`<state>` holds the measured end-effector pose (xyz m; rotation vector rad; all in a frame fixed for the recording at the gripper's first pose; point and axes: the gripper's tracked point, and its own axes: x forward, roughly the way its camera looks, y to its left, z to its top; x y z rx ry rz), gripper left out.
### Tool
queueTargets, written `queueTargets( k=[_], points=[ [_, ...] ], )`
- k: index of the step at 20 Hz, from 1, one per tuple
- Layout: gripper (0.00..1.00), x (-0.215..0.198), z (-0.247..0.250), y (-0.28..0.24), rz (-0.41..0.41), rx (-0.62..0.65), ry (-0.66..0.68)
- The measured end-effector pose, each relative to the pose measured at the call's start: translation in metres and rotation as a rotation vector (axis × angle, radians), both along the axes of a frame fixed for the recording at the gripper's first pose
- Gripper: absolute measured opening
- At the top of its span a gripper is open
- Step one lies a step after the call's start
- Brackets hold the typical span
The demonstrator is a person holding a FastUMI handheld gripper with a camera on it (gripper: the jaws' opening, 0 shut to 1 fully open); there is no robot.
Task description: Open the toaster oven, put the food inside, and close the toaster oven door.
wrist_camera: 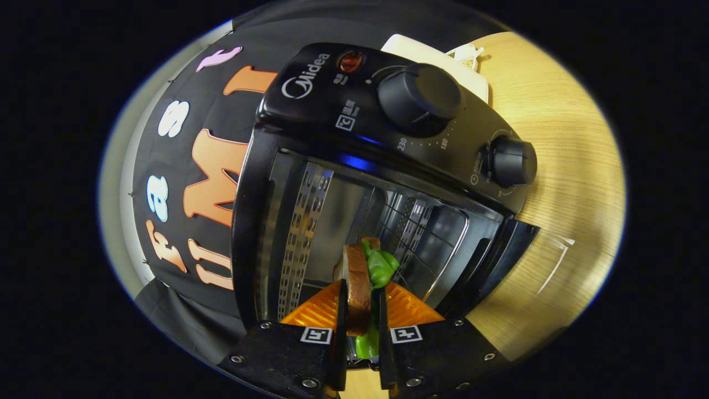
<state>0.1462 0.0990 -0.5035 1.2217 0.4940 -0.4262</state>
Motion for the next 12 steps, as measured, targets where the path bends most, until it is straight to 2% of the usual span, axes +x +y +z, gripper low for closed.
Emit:
queueTargets(
  k=[3,7,8,10,12],
  points=[
    [0.29,0.002,0.000,0.000,0.023,-0.054,0.006],
    [0.47,-0.004,0.011,-0.001,0.075,-0.166,0.042],
    [0.58,-0.007,0.014,-0.001,0.094,-0.206,0.054],
    [0.75,-0.016,0.016,-0.007,0.147,-0.294,0.094],
    [0.85,-0.024,0.024,-0.012,0.193,-0.362,0.112]
  ],
)
